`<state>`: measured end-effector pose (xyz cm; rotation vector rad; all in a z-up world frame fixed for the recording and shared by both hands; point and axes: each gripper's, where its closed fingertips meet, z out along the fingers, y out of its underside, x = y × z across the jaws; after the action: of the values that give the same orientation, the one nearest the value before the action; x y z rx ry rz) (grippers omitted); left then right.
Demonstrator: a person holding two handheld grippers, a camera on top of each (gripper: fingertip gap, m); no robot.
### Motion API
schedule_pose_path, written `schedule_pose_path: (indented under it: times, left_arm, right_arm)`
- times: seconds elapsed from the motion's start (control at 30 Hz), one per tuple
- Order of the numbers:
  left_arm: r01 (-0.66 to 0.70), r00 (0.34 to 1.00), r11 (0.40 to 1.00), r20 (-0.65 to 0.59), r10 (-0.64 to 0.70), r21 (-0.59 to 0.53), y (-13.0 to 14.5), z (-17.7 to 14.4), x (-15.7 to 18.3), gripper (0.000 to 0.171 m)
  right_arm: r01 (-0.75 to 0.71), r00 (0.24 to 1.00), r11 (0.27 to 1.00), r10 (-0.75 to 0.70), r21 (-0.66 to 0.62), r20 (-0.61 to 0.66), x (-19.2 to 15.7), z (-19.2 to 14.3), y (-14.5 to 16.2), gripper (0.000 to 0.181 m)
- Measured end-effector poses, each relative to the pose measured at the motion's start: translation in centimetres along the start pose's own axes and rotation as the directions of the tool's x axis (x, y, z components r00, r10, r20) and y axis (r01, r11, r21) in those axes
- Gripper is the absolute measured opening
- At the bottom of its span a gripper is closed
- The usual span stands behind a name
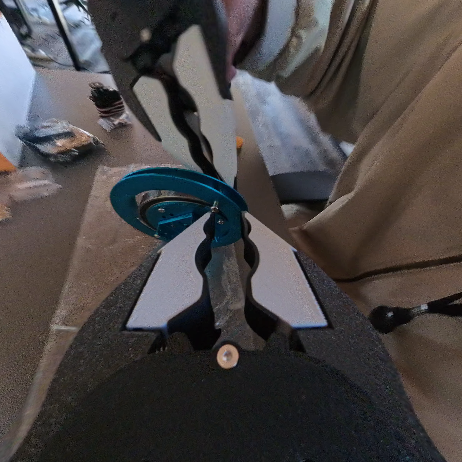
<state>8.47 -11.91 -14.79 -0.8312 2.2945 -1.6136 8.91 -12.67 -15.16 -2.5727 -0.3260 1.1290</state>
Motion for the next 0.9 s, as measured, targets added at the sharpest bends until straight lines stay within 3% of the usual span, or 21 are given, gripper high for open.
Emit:
schedule_pose_path:
  times: [0.1, 0.17, 0.23, 0.37, 0.43, 0.5, 0.63, 0.73, 0.83, 0.9]
  left_arm:
    - [0.181, 0.981, 0.982, -0.080, -0.177, 0.052, -0.5, -0.2, -0.6, 0.017]
    - [0.239, 0.965, 0.969, -0.120, -0.231, 0.056, -0.7, -0.2, -0.6, 0.017]
    - [0.316, 0.938, 0.947, -0.172, -0.302, 0.061, -1.1, -0.1, -0.5, 0.016]
    - [0.464, 0.863, 0.884, -0.254, -0.436, 0.060, -1.2, -0.2, -0.9, 0.012]
    - [0.516, 0.827, 0.855, -0.287, -0.483, 0.048, -1.0, -0.2, -1.0, 0.005]
    - [0.548, 0.799, 0.836, -0.322, -0.508, 0.040, -0.9, -0.2, -0.8, 0.004]
    - [0.580, 0.767, 0.814, -0.361, -0.531, 0.034, -1.1, 0.0, -0.7, 0.005]
    - [0.631, 0.715, 0.776, -0.404, -0.570, 0.021, -1.3, -0.1, -0.9, 0.005]
    - [0.682, 0.650, 0.731, -0.453, -0.610, -0.006, -1.3, -0.4, -0.9, 0.005]
    - [0.709, 0.601, 0.704, -0.483, -0.637, -0.046, -1.2, -0.6, -0.6, 0.005]
  right_arm:
    - [0.150, 0.959, 0.989, -0.142, 0.013, -0.246, 0.7, -0.5, -0.5, 0.004]
    - [0.273, 0.871, 0.961, -0.263, -0.034, -0.416, 1.1, -0.7, -0.6, 0.004]
    - [0.408, 0.703, 0.901, -0.415, -0.150, -0.577, 1.3, -1.0, -0.7, 0.004]
    - [0.518, 0.217, 0.729, -0.619, -0.448, -0.755, 1.7, -2.0, -1.3, 0.004]
    - [0.514, -0.011, 0.645, -0.655, -0.566, -0.756, 1.7, -2.2, -1.5, 0.004]
    - [0.507, -0.150, 0.597, -0.649, -0.622, -0.746, 1.5, -2.1, -1.6, 0.004]
    - [0.538, -0.198, 0.590, -0.606, -0.602, -0.770, 1.3, -2.2, -1.5, 0.004]
    - [0.483, -0.390, 0.484, -0.627, -0.730, -0.674, 1.2, -2.6, -1.9, 0.003]
    - [0.428, -0.531, 0.371, -0.635, -0.824, -0.562, 1.0, -2.7, -2.5, 0.003]
    - [0.383, -0.628, 0.254, -0.633, -0.888, -0.452, 0.8, -2.5, -2.9, 0.004]
